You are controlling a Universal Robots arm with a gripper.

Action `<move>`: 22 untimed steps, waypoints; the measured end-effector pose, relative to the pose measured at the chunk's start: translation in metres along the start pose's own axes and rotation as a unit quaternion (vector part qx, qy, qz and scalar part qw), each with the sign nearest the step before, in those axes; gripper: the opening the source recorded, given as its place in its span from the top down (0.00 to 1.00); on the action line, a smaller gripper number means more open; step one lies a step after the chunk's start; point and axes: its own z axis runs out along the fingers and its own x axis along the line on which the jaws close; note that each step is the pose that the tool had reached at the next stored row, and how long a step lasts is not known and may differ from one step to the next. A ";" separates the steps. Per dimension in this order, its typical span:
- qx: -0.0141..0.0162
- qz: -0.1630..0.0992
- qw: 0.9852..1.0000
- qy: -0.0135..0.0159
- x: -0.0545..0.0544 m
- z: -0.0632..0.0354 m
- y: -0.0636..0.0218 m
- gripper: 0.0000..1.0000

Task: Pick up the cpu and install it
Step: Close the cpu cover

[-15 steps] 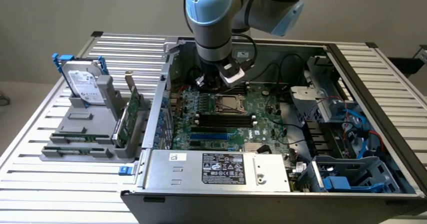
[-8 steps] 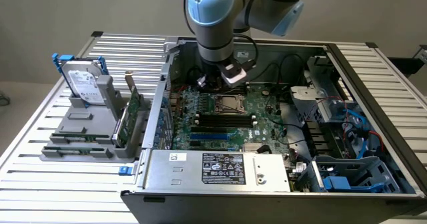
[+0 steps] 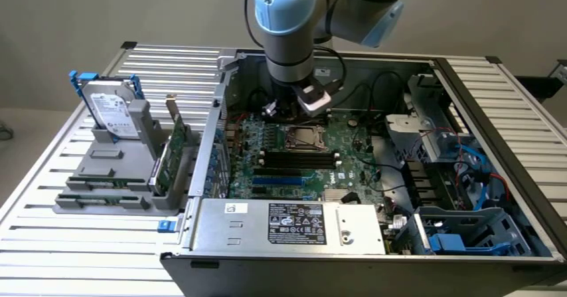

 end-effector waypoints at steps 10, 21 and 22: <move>-0.004 -0.001 1.000 -0.002 0.006 0.0041 -0.0028 0.89; 0.000 -0.001 1.000 -0.012 0.008 -0.0023 -0.0090 0.89; 0.001 -0.001 1.000 -0.014 0.008 -0.0038 -0.0103 0.89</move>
